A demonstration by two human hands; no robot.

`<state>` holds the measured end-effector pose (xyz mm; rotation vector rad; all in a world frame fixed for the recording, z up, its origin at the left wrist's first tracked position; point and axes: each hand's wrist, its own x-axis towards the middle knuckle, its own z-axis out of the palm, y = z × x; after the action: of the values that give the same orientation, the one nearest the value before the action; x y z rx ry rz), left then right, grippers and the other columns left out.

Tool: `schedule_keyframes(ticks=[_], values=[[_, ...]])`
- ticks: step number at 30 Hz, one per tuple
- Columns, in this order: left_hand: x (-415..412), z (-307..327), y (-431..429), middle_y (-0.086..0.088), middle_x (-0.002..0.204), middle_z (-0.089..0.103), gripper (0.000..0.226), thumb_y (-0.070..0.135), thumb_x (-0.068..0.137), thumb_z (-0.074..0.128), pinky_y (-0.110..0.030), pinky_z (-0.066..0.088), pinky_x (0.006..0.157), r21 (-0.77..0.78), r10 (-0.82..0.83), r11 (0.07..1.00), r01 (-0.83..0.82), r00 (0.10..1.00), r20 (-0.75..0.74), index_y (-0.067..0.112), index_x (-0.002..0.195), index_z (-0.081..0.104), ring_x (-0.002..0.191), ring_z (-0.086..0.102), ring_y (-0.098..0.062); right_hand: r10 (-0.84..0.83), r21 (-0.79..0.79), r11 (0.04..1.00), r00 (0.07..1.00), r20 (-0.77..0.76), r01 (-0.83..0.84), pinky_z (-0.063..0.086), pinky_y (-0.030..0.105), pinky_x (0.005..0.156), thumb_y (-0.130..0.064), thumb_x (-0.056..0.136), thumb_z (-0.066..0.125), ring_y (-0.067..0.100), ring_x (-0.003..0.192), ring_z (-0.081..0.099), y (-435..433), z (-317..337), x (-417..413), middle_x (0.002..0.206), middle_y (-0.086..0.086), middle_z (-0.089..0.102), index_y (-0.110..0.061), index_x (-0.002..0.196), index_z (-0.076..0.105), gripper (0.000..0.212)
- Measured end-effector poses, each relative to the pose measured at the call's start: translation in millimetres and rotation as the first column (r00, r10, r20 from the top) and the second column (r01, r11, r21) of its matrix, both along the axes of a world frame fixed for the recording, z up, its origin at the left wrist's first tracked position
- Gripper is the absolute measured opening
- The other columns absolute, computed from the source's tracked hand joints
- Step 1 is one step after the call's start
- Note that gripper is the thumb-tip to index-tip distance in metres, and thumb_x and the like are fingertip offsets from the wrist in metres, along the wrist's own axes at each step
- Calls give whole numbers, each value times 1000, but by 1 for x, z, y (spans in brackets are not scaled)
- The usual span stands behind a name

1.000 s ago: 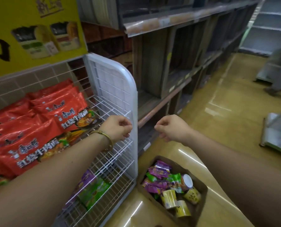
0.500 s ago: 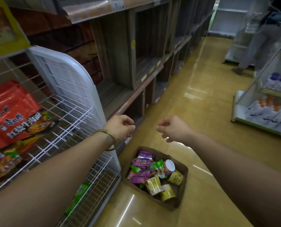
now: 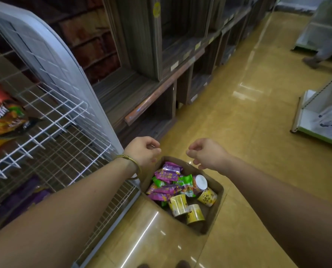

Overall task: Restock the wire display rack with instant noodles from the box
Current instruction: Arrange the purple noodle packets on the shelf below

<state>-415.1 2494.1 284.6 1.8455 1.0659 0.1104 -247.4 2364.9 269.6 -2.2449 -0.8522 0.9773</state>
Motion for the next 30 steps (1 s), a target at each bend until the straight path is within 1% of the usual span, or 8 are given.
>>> schedule_keyframes(ticks=[5, 10, 13, 18, 21, 24, 26, 30], values=[[-2, -45, 3, -3, 89, 70, 19, 14, 92, 66, -33, 61, 75, -42, 39, 998, -40, 999, -24, 14, 111, 66, 78, 73, -18, 19, -12, 1000, 999, -28, -19, 62, 43, 73, -31, 93, 66, 24, 76, 70, 6, -44, 3, 84, 7, 69, -18, 103, 63, 17], [-1, -90, 14, 6, 91, 70, 31, 16, 93, 64, -32, 61, 79, -37, 30, 999, -32, 999, -33, 18, 124, 62, 81, 72, -12, 44, 2, 999, 999, -25, -44, 60, 46, 79, -32, 93, 66, 24, 84, 70, 18, -98, 5, 90, 7, 70, -24, 95, 60, 10], [3, -124, 23, 9, 93, 69, 35, 18, 94, 63, -38, 60, 84, -19, 7, 1000, -7, 1000, -21, 19, 129, 59, 82, 72, -12, 62, -9, 998, 998, -5, -62, 61, 40, 76, -32, 94, 65, 21, 80, 69, 28, -134, 7, 88, 6, 71, -22, 95, 61, 11], [13, -205, 35, 6, 94, 68, 34, 13, 95, 62, -32, 60, 82, -50, 24, 998, -24, 1000, 2, 15, 129, 60, 87, 73, -19, 87, -27, 996, 996, 32, -87, 59, 37, 75, -31, 94, 66, 22, 81, 68, 47, -211, 12, 85, 6, 71, -22, 95, 63, 10], [21, -257, 47, 7, 91, 68, 33, 10, 94, 62, -34, 60, 84, -42, 17, 999, -17, 1000, 5, 14, 126, 62, 87, 72, -18, 128, -52, 991, 989, 78, -125, 57, 33, 68, -29, 95, 64, 22, 80, 68, 61, -254, 17, 87, 8, 72, -19, 97, 65, 11], [29, -306, 61, 5, 87, 68, 31, 10, 92, 64, -40, 59, 86, -24, 10, 1000, -10, 1000, 1, 13, 123, 63, 87, 72, -19, 125, -31, 992, 985, 119, -122, 59, 44, 79, -29, 94, 66, 26, 85, 69, 77, -297, 23, 90, 12, 73, -13, 102, 69, 18], [35, -339, 68, 2, 84, 68, 29, 8, 91, 64, -45, 58, 86, -26, 7, 1000, -7, 1000, 6, 10, 120, 64, 88, 72, -24, 125, -29, 992, 985, 121, -122, 59, 46, 81, -27, 93, 67, 27, 87, 70, 83, -328, 26, 92, 13, 73, -12, 104, 69, 19], [40, -402, 77, -5, 89, 72, 26, 10, 90, 64, -43, 59, 85, 10, -31, 999, 32, 999, -21, 13, 115, 66, 86, 72, -23, 148, -53, 988, 983, 110, -143, 59, 36, 76, -24, 91, 68, 22, 85, 69, 86, -393, 31, 93, 6, 71, -15, 107, 68, 18]])
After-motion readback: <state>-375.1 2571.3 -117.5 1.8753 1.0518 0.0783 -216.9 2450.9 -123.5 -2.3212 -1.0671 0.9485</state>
